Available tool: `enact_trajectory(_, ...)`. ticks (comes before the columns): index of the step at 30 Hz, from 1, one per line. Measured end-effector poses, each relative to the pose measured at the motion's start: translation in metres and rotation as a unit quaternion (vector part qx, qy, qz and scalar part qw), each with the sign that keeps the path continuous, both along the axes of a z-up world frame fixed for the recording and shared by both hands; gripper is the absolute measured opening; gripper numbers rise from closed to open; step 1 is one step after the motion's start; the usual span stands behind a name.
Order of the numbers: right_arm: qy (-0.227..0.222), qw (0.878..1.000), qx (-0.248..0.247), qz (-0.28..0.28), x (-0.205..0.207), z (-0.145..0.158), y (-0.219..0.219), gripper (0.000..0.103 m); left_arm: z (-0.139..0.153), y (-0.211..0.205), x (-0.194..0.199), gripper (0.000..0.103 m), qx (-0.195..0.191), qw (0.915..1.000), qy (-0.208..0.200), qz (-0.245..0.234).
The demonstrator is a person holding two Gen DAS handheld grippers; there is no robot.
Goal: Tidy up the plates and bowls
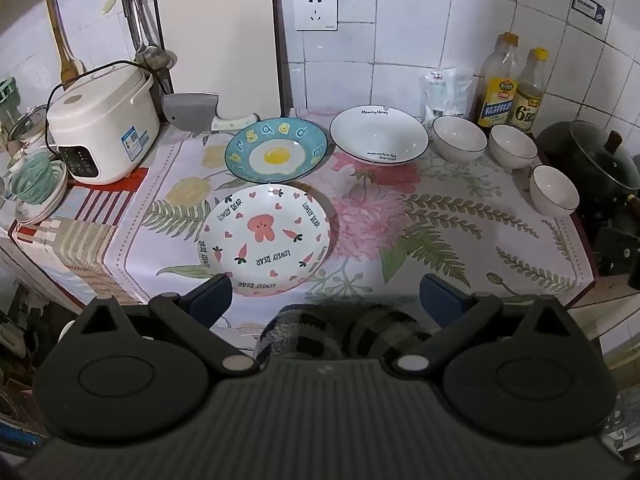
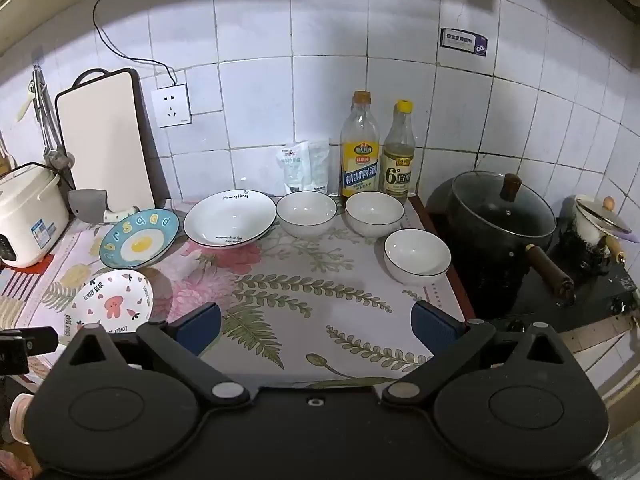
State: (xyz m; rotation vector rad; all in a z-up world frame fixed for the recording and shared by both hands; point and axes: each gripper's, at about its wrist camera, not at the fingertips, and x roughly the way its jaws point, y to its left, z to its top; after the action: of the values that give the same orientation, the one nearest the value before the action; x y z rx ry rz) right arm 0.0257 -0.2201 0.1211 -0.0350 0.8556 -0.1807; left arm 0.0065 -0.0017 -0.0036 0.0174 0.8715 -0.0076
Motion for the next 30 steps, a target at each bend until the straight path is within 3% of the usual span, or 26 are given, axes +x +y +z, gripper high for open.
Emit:
enact_trajectory(17,-0.003,0.999,-0.023,-0.032,0.003,0.003,-0.016,0.103,0.008,-0.004,-0.008,0.103,0.000,0.9999,-0.005,-0.015)
enact_trajectory(30,0.007,1.000,-0.013,-0.014,0.001,0.000,-0.008,0.103,0.002,0.001,-0.010,0.103,-0.002,0.9998,-0.016,-0.008)
